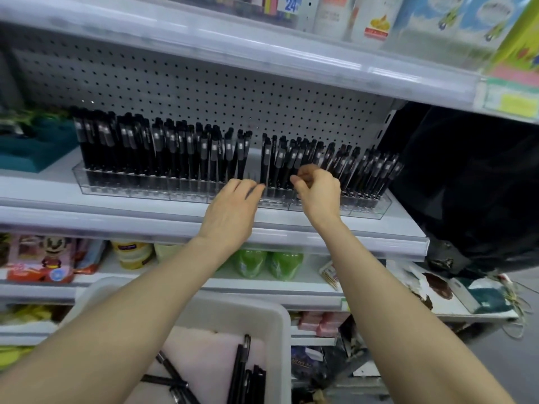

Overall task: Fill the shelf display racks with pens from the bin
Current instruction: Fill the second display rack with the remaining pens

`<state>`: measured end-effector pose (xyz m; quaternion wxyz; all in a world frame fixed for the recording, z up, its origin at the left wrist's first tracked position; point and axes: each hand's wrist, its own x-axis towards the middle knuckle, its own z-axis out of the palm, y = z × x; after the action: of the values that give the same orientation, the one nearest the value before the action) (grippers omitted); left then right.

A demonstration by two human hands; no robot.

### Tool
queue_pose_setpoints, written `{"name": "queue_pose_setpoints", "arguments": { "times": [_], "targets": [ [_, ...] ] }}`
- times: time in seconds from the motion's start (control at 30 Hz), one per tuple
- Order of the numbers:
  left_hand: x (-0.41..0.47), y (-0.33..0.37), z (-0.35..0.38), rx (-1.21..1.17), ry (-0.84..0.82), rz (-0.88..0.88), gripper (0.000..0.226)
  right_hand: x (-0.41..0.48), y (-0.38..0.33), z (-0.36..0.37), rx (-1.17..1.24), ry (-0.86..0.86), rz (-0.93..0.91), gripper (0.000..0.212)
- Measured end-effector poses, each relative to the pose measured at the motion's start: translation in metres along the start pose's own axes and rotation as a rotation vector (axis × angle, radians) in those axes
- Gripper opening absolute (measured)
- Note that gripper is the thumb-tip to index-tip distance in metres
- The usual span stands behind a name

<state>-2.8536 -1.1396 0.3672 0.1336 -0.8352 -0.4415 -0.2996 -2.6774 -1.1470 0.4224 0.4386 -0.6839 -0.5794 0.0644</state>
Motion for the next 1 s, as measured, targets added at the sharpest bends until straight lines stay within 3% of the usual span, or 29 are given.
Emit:
{"name": "queue_pose_setpoints", "arguments": {
  "times": [0.27, 0.53, 0.83, 1.0],
  "targets": [
    [-0.008, -0.004, -0.007, -0.061, -0.055, 0.029, 0.053, -0.006, -0.005, -0.001, -0.008, 0.000, 0.029, 0.021],
    [-0.060, -0.022, -0.026, -0.141, -0.059, 0.003, 0.044, -0.046, -0.011, 0.002, 0.067, 0.124, 0.068, 0.015],
    [-0.154, -0.051, -0.033, -0.169, -0.016, 0.037, 0.027, -0.153, -0.025, 0.048, 0.080, 0.057, 0.063, 0.007],
    [-0.196, -0.064, -0.022, -0.209, -0.120, -0.022, 0.041, -0.214, -0.026, 0.070, 0.066, -0.050, 0.078, 0.004]
  ]
}}
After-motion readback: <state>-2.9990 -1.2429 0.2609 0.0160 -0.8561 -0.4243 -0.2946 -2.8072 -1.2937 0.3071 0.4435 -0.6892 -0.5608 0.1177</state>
